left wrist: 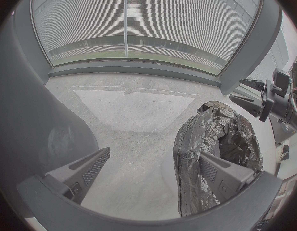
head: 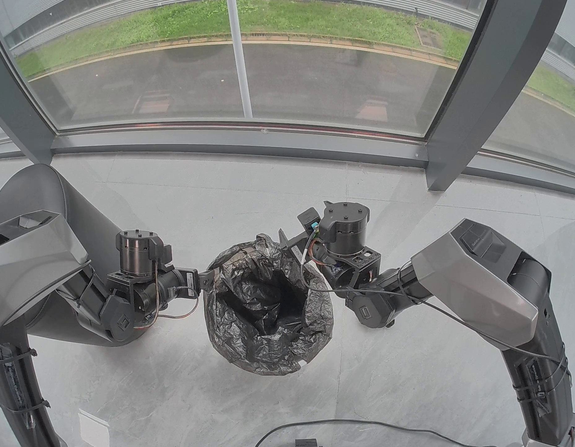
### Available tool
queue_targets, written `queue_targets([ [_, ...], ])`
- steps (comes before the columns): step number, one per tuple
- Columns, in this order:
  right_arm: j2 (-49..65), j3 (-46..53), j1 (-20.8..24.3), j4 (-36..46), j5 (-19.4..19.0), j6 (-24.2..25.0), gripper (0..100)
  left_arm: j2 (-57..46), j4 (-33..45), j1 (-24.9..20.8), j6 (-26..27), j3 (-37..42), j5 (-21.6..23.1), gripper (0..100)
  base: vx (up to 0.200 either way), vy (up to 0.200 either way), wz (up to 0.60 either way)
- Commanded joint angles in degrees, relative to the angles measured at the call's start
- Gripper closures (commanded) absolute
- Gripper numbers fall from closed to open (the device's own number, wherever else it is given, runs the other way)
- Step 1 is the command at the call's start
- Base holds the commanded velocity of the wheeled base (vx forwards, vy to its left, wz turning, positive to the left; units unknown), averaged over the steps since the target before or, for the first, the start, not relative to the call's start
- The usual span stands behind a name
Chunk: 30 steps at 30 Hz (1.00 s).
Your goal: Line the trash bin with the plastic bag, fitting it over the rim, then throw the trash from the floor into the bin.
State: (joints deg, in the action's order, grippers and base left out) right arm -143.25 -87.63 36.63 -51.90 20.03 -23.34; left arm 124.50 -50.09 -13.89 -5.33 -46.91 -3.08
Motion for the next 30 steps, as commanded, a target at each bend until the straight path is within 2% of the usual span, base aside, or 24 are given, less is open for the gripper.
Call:
queue_targets([
  [1,-1.5,-0.97,-0.86,-0.05,0.01,0.05,0,0.39,-0.01,0.17,-0.03,0.06,0.01,0,0.0,0.0,0.0],
  [14,-0.63,-0.79,-0.86,-0.05,0.1,0.49,0,4.78,-1.5,3.34,-1.88,-1.17,0.18,0,0.0,0.0,0.0],
  [19,-0.8,-0.79,-0.77,0.04,0.19,0.49,0,6.1,-1.85,3.6,-3.02,-1.25,0.27,0,0.0,0.0,0.0],
  [22,-0.89,-0.97,-0.77,0.04,1.77,0.41,0,7.33,-1.85,3.6,-3.9,-1.43,0.27,0,0.0,0.0,0.0],
  [30,-0.89,-0.97,-0.95,-0.05,1.86,0.41,0,8.21,-1.85,3.51,-6.63,-1.08,1.5,0,0.0,0.0,0.0],
])
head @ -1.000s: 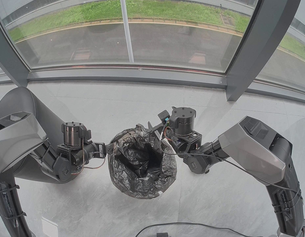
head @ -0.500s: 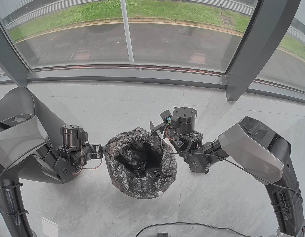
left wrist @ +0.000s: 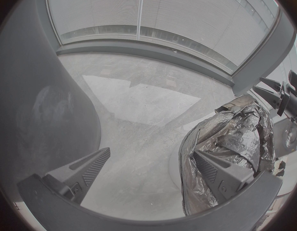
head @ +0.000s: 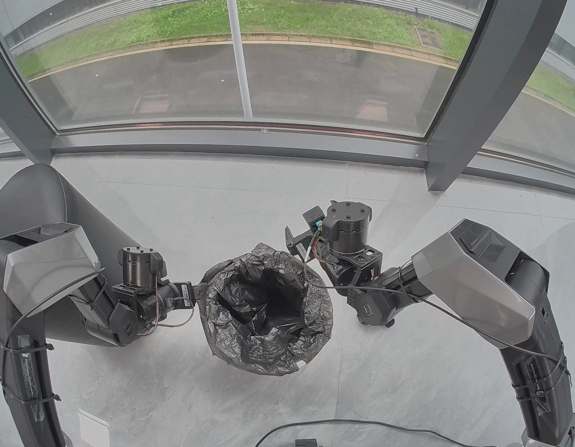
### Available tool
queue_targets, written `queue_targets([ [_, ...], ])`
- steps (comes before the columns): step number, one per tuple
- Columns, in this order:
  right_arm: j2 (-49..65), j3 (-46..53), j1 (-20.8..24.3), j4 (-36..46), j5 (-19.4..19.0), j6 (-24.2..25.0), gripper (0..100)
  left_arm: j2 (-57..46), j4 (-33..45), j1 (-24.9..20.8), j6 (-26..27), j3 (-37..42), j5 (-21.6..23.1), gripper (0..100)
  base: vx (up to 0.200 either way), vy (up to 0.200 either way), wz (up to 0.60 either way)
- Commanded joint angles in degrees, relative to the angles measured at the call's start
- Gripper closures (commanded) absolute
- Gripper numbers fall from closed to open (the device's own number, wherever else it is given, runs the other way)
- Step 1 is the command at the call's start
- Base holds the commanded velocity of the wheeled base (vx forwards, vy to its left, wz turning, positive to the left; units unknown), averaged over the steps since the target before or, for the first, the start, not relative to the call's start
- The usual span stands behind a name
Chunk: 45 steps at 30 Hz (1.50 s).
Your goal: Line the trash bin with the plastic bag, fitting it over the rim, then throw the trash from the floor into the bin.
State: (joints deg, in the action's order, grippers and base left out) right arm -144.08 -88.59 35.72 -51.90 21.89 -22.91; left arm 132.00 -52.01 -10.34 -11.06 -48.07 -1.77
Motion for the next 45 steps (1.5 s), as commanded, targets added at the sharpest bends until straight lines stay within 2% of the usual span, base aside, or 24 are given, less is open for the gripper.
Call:
queue_targets([
  [1,-0.06,0.0,-0.03,-0.05,-0.01,-0.03,0,0.72,0.06,-0.12,-1.34,0.08,0.19,0,0.0,0.0,0.0],
  [15,-0.15,0.0,-0.03,-0.14,0.08,0.05,0,4.49,-0.03,0.14,-1.6,-1.77,0.1,0,0.0,0.0,0.0],
  [27,0.56,0.0,0.32,-0.14,0.25,0.05,0,0.36,-0.82,0.93,-2.04,-0.01,0.01,0,0.0,0.0,0.0],
  [37,1.61,0.52,1.9,-0.14,0.25,0.14,0,-8.86,-0.82,0.14,-2.65,8.08,0.19,0,0.0,0.0,0.0],
  [39,3.28,3.07,2.07,-0.05,0.25,0.23,0,-12.91,-0.91,-1.0,-2.92,12.47,0.36,0,0.0,0.0,0.0],
  [45,5.56,7.2,4.1,1.89,0.25,4.71,0,-19.68,-3.63,-4.96,-6.87,19.15,6.25,0,0.0,0.0,0.0],
])
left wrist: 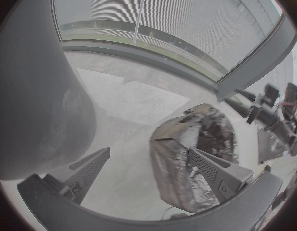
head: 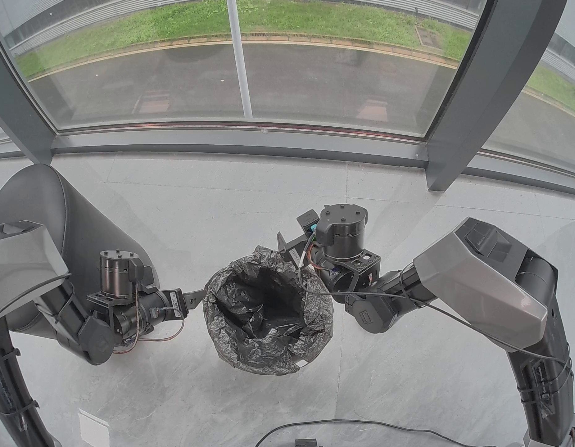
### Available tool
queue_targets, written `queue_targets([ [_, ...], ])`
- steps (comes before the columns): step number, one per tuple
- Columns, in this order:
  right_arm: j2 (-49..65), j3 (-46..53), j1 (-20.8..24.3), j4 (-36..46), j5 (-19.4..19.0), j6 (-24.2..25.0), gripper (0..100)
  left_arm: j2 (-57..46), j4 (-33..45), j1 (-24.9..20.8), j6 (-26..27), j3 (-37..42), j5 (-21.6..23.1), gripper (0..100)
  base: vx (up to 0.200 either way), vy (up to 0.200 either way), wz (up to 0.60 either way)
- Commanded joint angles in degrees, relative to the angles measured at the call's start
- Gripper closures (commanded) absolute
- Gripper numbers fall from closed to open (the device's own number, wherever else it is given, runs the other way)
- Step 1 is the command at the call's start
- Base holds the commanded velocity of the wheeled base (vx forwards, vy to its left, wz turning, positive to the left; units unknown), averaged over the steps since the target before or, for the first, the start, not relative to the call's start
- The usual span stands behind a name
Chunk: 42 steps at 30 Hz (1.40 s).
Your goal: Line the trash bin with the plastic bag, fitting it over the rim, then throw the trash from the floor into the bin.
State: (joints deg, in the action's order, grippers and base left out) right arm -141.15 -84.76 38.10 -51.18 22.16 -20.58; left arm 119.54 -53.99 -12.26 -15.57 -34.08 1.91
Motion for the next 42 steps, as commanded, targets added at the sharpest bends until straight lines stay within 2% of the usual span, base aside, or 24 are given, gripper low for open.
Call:
queue_targets([
  [1,2.73,3.73,2.07,1.17,-0.01,2.91,0,-7.66,-2.08,-3.73,-3.42,5.7,2.57,0,0.0,0.0,0.0],
  [5,4.66,4.96,3.3,1.43,-0.01,3.97,0,-9.41,-2.61,-6.98,-5.17,7.81,2.13,0,0.0,0.0,0.0],
  [8,7.21,6.01,4.0,3.01,-0.01,7.48,0,-11.44,-2.61,-10.41,-5.79,8.86,0.81,0,0.0,0.0,0.0],
  [10,9.23,6.98,4.09,5.65,-0.01,12.14,0,-11.17,-2.61,-13.31,-6.49,8.95,-3.32,0,0.0,0.0,0.0],
  [11,10.64,7.77,4.09,7.32,-0.01,15.83,0,-10.82,-2.61,-15.6,-7.28,8.51,-7.28,0,0.0,0.0,0.0],
  [12,10.81,7.86,4.09,7.49,-0.01,16.36,0,-10.73,-2.61,-15.86,-7.46,8.42,-7.89,0,0.0,0.0,0.0],
  [13,13.1,9.44,4.0,9.08,-0.01,22.16,0,-9.59,-2.7,-18.94,-9.48,7.54,-13.25,0,0.0,0.0,0.0],
  [14,13.36,9.61,4.0,9.16,-0.01,22.6,0,-9.41,-2.7,-19.11,-9.66,7.54,-13.52,0,0.0,0.0,0.0],
  [15,15.91,12.43,4.0,9.43,-0.01,27.17,0,-8.27,-2.79,-21.57,-10.98,6.31,-17.12,0,0.0,0.0,0.0],
  [16,16.09,12.69,4.0,9.43,-0.01,27.43,0,-8.27,-2.87,-21.84,-11.06,6.22,-17.38,0,0.0,0.0,0.0],
  [17,19.07,16.47,4.0,8.64,-0.1,30.69,0,-7.57,-3.75,-23.77,-11.33,5.26,-19.76,0,0.0,0.0,0.0],
  [22,25.23,23.59,4.0,3.1,-0.1,37.01,0,-5.11,-6.21,-27.73,-10.54,2.09,-24.24,0,0.0,0.0,0.0],
  [27,26.11,25.44,2.69,-0.5,-0.1,38.24,0,-3.09,-6.04,-30.1,-10.36,-0.37,-25.73,0,0.0,0.0,0.0],
  [30,25.58,26.93,0.84,-2.17,-0.45,41.14,0,0.52,-6.13,-30.71,-10.45,-2.65,-25.64,0,0.0,0.0,0.0],
  [42,24.35,26.4,0.14,-2.61,-0.98,41.23,0,11.77,-6.04,-28.87,-9.04,-11.53,-25.56,0,0.0,0.0,0.0],
])
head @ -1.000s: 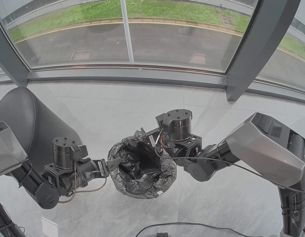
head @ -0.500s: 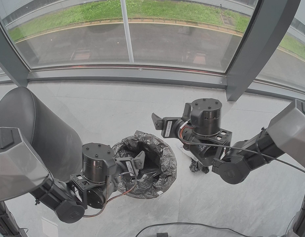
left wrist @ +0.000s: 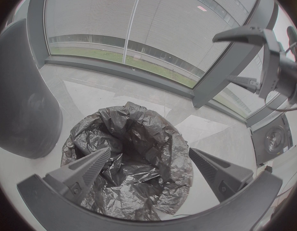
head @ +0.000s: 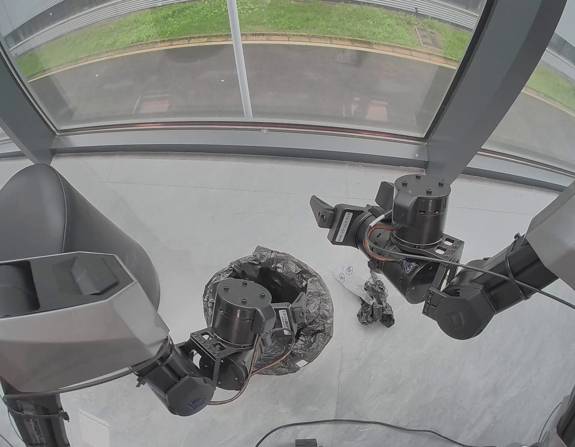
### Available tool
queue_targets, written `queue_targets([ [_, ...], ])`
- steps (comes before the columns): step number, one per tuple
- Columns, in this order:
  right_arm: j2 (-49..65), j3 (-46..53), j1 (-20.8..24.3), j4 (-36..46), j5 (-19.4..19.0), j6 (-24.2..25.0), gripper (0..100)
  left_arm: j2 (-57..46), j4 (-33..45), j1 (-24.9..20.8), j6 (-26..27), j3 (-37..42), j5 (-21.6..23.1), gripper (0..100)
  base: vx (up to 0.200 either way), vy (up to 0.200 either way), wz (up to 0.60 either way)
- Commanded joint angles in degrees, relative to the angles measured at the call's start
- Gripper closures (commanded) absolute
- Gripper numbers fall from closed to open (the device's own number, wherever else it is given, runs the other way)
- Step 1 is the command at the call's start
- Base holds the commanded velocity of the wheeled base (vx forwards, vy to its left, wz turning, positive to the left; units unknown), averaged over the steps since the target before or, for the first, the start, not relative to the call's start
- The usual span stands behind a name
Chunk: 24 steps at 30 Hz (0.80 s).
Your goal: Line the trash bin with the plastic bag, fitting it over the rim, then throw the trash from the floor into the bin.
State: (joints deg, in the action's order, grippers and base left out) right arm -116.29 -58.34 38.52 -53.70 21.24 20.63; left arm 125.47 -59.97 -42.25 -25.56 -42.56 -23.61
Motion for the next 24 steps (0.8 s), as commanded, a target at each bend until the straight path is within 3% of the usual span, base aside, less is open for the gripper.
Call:
queue_targets([
  [1,-0.52,-0.02,-0.29,-0.09,-0.05,0.03,0,6.02,-0.15,1.21,1.04,-3.15,-0.03,0,0.0,0.0,0.0],
  [8,-0.87,0.07,-0.38,-0.18,-0.05,0.03,0,10.15,-0.68,5.51,3.42,-7.36,-0.29,0,0.0,0.0,0.0],
  [24,-1.49,0.07,-0.82,-1.76,-0.05,-0.24,0,17.53,-0.85,9.65,4.65,-13.25,-0.38,0,0.0,0.0,0.0],
])
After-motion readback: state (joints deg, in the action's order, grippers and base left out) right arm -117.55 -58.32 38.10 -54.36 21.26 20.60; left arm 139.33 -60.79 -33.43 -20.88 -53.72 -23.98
